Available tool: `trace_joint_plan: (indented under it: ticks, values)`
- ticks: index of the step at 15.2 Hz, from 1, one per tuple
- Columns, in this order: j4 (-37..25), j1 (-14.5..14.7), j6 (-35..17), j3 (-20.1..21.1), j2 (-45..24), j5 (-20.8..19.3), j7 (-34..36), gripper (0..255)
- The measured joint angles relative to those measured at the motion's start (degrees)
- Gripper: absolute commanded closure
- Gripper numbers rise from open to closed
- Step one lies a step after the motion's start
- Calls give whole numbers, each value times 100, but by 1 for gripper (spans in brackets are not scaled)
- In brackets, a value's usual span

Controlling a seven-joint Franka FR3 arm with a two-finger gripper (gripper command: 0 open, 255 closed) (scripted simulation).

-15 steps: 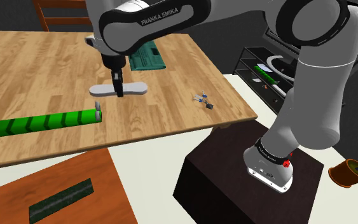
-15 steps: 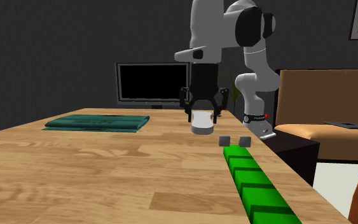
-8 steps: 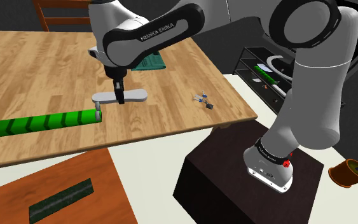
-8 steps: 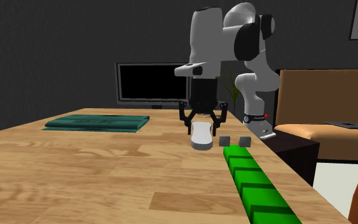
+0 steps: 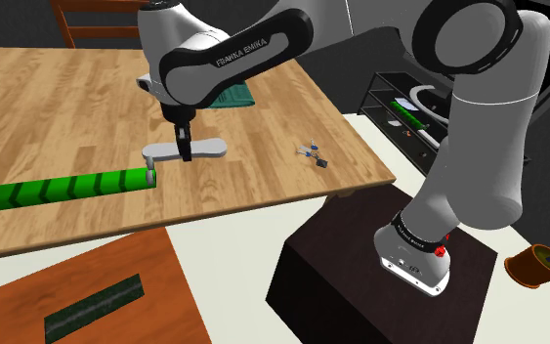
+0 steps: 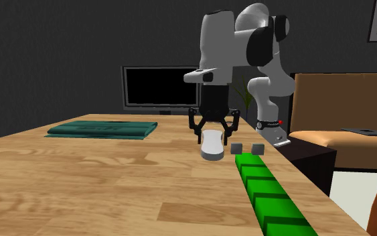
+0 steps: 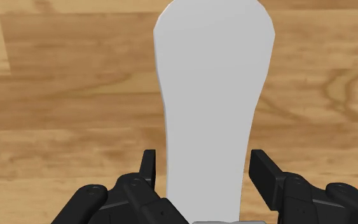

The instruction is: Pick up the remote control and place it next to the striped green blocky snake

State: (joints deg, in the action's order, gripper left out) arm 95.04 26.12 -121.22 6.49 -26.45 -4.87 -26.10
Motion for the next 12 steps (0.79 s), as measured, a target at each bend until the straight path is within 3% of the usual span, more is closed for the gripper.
trace_joint_plan:
  ticks: [6,12]
  values:
    - [0,0,-1,0,2,0,0,0]
    - [-315,-3,568,23,265,45,-32,0]
